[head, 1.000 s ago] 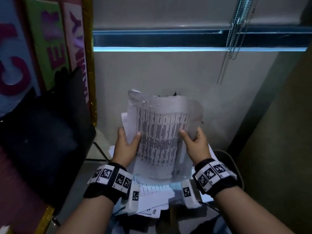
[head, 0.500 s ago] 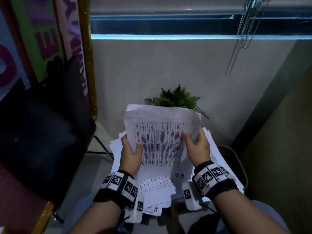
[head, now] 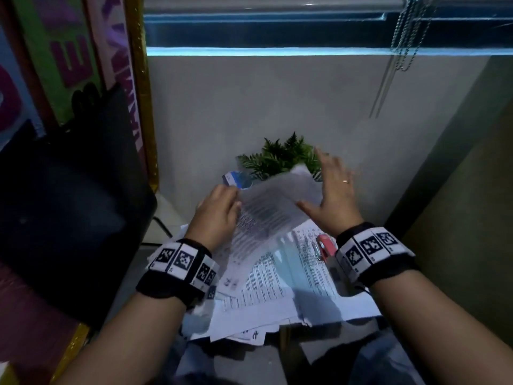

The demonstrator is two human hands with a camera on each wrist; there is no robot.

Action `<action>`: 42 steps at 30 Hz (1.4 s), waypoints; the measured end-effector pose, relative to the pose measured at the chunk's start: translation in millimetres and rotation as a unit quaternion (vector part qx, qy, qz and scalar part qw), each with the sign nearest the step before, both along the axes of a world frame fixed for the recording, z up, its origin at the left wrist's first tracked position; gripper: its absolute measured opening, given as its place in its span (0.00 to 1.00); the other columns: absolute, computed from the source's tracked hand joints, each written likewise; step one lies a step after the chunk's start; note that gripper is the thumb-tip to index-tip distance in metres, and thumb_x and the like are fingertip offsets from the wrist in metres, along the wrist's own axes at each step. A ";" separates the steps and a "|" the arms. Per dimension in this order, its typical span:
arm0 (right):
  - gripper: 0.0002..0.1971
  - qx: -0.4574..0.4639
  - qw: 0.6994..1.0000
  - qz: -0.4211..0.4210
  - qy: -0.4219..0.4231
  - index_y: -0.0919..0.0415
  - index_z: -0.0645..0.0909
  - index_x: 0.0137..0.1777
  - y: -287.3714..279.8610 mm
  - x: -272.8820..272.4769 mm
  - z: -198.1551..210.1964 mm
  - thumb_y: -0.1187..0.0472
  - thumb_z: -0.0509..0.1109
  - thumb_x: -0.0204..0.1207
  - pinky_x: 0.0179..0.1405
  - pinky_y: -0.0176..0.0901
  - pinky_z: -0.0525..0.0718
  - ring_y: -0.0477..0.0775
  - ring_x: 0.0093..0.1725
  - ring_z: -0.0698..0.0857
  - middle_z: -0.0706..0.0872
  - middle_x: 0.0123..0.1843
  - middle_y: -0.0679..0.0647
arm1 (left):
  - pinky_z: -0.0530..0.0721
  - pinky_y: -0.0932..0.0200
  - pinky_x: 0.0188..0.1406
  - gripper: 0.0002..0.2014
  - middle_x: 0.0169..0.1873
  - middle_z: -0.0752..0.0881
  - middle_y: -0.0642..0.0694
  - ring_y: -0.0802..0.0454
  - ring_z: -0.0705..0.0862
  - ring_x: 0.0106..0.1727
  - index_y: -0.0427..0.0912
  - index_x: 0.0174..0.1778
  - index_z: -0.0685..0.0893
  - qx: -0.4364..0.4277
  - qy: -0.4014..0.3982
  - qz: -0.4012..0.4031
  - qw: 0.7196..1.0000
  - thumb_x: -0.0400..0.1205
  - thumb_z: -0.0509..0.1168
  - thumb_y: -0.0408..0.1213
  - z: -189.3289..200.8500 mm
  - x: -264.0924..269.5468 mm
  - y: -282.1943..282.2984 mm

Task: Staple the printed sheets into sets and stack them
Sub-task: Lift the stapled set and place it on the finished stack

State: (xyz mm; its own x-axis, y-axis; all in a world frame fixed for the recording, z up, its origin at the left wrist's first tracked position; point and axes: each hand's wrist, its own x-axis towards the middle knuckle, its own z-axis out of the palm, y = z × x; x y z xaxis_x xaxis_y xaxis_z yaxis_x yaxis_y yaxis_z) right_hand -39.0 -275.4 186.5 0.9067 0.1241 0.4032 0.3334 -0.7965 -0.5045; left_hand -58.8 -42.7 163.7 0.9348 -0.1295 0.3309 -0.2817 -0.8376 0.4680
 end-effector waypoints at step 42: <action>0.22 0.378 0.886 -0.138 0.229 0.54 0.71 0.71 -9.5 2.8 -117.2 0.53 0.68 0.78 0.69 0.60 0.76 0.61 0.69 0.78 0.81 0.68 0.57 | 0.71 0.58 0.56 0.20 0.58 0.75 0.48 0.50 0.76 0.58 0.43 0.75 0.64 -0.446 0.123 0.212 0.861 0.86 0.56 0.31 -96.8 -3.7 36.4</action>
